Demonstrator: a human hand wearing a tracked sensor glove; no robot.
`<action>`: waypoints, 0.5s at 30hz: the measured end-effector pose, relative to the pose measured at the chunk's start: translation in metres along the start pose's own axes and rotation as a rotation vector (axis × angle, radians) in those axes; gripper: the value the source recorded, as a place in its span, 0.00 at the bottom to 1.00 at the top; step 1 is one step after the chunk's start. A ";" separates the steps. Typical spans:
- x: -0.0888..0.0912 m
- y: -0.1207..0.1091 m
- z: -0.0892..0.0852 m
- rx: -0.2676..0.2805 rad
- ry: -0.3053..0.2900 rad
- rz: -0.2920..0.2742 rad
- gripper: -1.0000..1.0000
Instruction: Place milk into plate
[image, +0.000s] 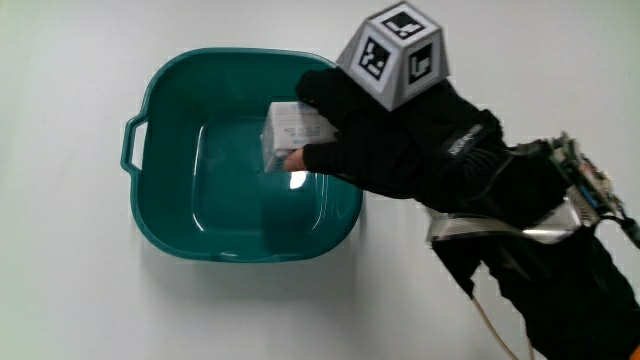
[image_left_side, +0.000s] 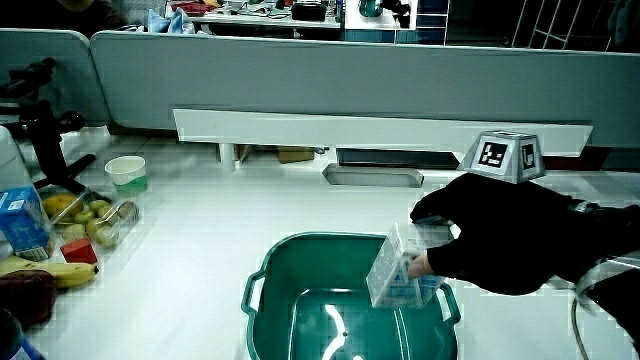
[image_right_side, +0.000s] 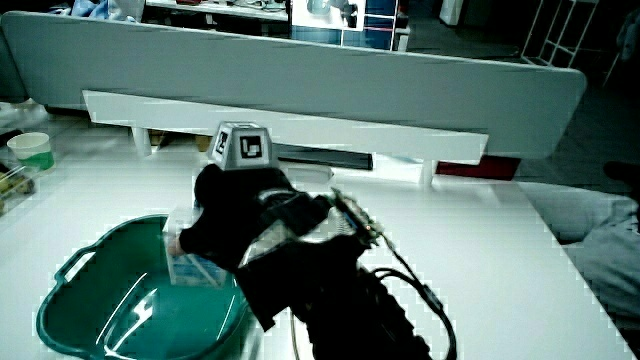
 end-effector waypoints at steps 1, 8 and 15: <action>-0.001 0.003 -0.002 -0.002 -0.001 0.001 0.50; -0.005 0.020 -0.018 -0.024 -0.006 -0.007 0.50; -0.004 0.036 -0.035 -0.085 -0.025 -0.034 0.50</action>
